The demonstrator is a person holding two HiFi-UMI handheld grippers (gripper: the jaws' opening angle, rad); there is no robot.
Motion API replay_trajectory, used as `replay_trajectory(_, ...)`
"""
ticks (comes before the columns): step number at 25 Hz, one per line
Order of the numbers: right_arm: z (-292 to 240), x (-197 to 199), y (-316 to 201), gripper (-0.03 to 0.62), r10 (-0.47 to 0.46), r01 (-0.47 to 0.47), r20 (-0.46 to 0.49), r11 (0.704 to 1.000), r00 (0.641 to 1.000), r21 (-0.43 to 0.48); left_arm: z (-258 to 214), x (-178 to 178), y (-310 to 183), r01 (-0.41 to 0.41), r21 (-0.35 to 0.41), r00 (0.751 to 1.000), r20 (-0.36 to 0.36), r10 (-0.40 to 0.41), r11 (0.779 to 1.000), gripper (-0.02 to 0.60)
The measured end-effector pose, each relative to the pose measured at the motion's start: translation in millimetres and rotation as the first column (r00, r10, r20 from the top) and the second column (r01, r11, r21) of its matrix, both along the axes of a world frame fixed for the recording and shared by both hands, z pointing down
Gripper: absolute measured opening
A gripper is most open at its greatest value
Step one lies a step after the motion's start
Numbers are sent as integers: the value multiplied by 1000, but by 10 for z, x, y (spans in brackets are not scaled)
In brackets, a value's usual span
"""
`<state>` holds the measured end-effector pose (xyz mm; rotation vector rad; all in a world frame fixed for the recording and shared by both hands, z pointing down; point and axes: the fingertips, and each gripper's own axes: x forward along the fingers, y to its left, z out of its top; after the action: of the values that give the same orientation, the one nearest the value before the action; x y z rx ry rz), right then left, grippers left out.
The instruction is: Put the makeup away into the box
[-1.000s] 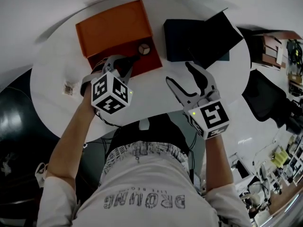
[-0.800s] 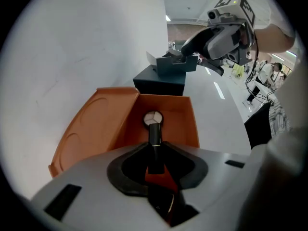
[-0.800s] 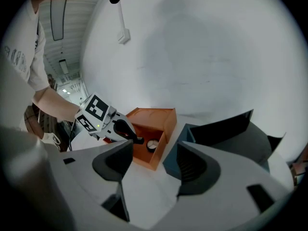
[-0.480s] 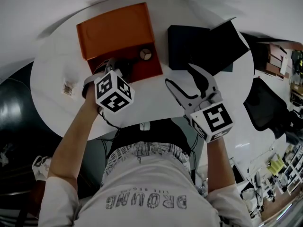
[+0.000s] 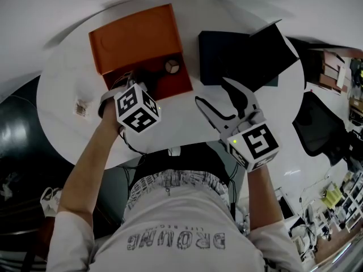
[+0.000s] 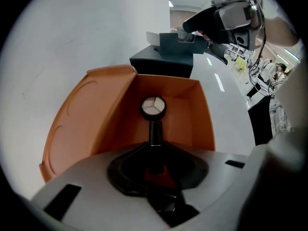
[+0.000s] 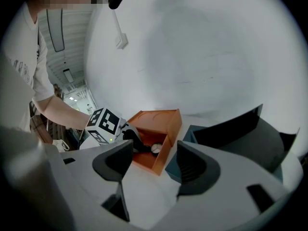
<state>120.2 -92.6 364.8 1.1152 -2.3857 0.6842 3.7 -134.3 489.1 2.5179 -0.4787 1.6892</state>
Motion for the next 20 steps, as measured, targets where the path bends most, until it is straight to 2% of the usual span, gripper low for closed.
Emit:
replay_trajectory(10,38,-11,46,298,11,-11,0,1000,1000,-6,-62,49,11,6,9,999,-51,-5,1000,149)
replay_trajectory(15,63,-66,62,299,23,-23,-4,1000,1000,5,-290,32,12,60,45,987,-150,-52,997,153)
replay_trajectory(20,73,-108,116,302,46,-46,-18,999,999,19,-587,-47,30,126,93,959,-266,-98,988,174)
